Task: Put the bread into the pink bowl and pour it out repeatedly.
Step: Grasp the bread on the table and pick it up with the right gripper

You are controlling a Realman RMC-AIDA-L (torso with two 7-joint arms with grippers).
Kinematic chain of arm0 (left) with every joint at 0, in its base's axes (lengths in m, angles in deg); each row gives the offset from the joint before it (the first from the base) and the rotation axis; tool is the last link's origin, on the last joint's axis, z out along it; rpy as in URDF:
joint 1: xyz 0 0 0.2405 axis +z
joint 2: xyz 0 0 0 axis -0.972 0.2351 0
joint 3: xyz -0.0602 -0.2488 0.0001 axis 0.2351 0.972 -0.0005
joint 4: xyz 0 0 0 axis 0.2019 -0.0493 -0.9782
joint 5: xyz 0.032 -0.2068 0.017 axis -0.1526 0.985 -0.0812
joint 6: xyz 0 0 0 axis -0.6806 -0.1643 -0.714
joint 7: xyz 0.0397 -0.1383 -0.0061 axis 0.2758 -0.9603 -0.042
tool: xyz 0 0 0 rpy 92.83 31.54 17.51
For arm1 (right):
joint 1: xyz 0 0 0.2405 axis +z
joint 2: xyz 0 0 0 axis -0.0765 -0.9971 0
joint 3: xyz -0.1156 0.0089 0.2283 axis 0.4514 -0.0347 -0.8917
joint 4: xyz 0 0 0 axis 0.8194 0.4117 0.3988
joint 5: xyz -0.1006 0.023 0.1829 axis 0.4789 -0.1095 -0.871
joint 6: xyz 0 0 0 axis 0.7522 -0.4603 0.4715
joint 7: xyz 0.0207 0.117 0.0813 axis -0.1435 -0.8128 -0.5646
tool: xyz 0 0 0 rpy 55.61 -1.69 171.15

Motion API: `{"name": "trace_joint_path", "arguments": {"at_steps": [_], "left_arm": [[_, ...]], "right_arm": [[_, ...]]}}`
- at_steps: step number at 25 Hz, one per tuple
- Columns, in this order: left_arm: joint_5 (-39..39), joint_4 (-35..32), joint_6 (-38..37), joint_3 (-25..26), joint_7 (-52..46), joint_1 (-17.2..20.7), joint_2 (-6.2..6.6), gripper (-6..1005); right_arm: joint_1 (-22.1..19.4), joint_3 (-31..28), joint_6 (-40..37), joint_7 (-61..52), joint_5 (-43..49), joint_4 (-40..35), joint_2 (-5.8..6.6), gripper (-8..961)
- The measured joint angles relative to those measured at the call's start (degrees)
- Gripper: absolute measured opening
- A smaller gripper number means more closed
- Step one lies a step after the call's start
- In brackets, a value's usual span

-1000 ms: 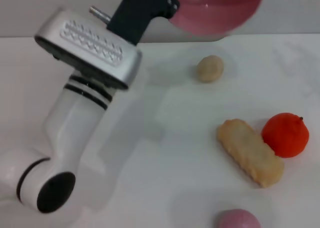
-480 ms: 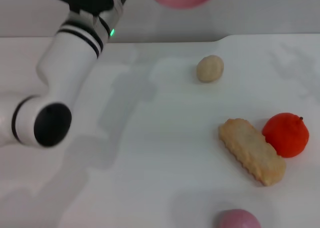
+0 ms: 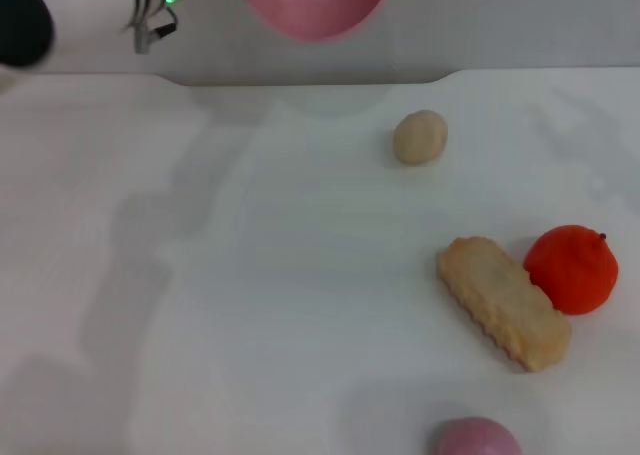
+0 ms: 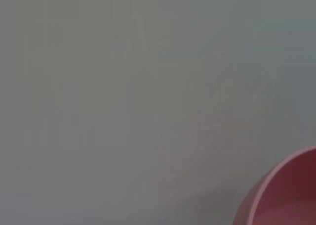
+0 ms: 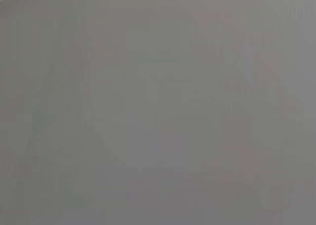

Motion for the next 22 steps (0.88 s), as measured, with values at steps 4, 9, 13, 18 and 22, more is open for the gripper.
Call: {"name": "trace_joint_path", "arguments": {"at_steps": [4, 9, 13, 18, 22], "left_arm": [[-0.03, -0.63, 17.28, 13.31, 6.82, -2.28, 0.42, 45], [-0.05, -1.11, 33.08, 22.74, 9.97, -3.63, 2.79, 45], [-0.04, -1.48, 39.25, 24.18, 9.94, -3.39, 4.56, 45], [-0.02, -1.48, 40.75, 26.02, 9.97, -2.18, 5.20, 46], [-0.09, -1.27, 41.13, 26.18, 10.06, -1.48, 5.60, 46]], "right_arm": [[0.34, 0.32, 1.94, -0.48, 3.46, -0.39, 0.04, 517], [1.60, 1.17, 7.48, -10.57, 15.10, -4.02, 0.35, 521], [2.90, 1.38, 10.07, -27.36, 33.39, -12.19, 0.46, 525], [3.88, 4.58, 8.12, -49.84, 56.54, -25.49, 0.86, 530], [5.94, 7.94, 1.89, -64.93, 73.45, -34.20, 1.39, 533]]}}
